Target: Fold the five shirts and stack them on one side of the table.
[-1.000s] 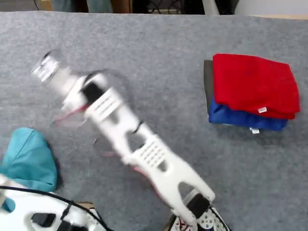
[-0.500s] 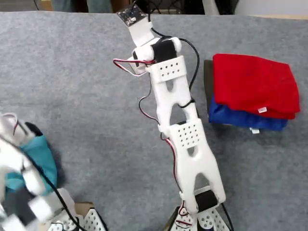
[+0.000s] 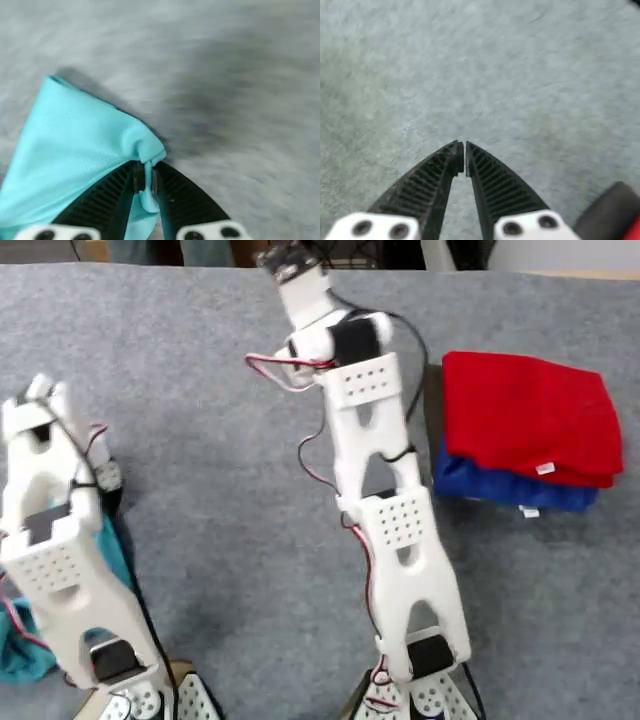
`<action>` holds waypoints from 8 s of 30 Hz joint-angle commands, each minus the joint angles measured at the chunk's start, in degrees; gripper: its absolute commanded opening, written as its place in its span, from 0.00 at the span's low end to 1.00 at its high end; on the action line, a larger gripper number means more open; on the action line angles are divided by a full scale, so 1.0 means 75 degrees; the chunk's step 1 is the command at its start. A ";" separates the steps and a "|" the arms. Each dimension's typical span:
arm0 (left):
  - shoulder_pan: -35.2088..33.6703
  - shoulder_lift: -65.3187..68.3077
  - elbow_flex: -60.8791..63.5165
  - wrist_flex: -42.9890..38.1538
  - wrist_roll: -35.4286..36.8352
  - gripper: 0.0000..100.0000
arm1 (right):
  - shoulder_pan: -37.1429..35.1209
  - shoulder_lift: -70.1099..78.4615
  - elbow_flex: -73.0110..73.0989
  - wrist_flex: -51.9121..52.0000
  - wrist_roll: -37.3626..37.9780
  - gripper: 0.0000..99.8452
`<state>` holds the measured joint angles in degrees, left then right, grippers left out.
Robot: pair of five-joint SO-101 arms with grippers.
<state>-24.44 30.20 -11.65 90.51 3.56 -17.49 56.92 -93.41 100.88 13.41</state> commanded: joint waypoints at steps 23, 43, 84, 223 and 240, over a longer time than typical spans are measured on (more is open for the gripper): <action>0.6652 0.0000 -0.4155 0.1114 -0.0527 0.23 | 0.3810 -0.2971 -0.0311 -0.0012 0.0082 0.02; 0.1377 -0.1336 0.1952 0.0270 -0.0258 0.21 | -0.0610 -0.1119 0.3089 -0.1032 -0.1020 0.07; -0.3241 -0.6189 0.5386 0.1371 -0.6505 0.03 | -0.0363 -0.5949 1.1962 -0.0574 0.0387 0.01; -0.2702 -0.1711 0.2186 0.1090 -0.5744 0.03 | -0.1020 -0.1459 0.5855 -0.2626 -0.2907 0.17; -0.2690 -0.1700 0.2221 0.1090 -0.5744 0.03 | -0.0996 0.0791 0.3851 -0.2696 -0.2579 0.17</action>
<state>-44.22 17.71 6.90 97.80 -38.90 -25.76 61.93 -59.65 79.34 -6.73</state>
